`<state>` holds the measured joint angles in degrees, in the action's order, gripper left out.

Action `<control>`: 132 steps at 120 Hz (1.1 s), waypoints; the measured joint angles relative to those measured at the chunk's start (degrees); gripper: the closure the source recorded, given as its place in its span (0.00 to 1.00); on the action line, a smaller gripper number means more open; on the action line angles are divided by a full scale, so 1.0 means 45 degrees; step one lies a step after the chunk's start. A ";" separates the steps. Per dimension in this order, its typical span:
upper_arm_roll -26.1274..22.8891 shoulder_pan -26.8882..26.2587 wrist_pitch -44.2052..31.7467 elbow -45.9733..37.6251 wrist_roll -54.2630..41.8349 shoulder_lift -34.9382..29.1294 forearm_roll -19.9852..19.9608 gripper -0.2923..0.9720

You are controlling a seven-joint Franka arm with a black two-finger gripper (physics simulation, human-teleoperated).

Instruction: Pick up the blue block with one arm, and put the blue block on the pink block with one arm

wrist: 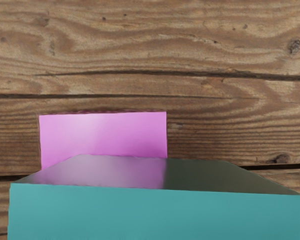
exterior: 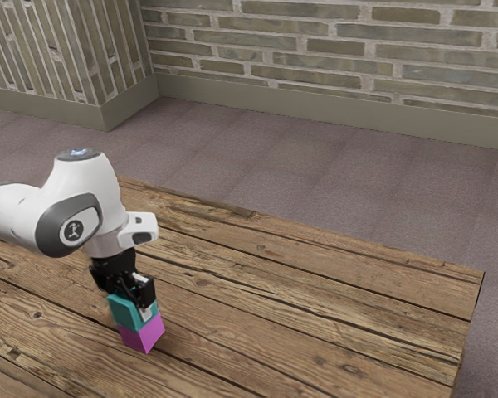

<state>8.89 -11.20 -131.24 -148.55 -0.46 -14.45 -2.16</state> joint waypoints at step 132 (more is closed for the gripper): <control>-0.0624 0.0391 0.5467 1.0812 -0.0566 0.2634 0.0374 0.24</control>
<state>6.08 -9.45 -106.64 -99.89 -3.01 -2.60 -0.48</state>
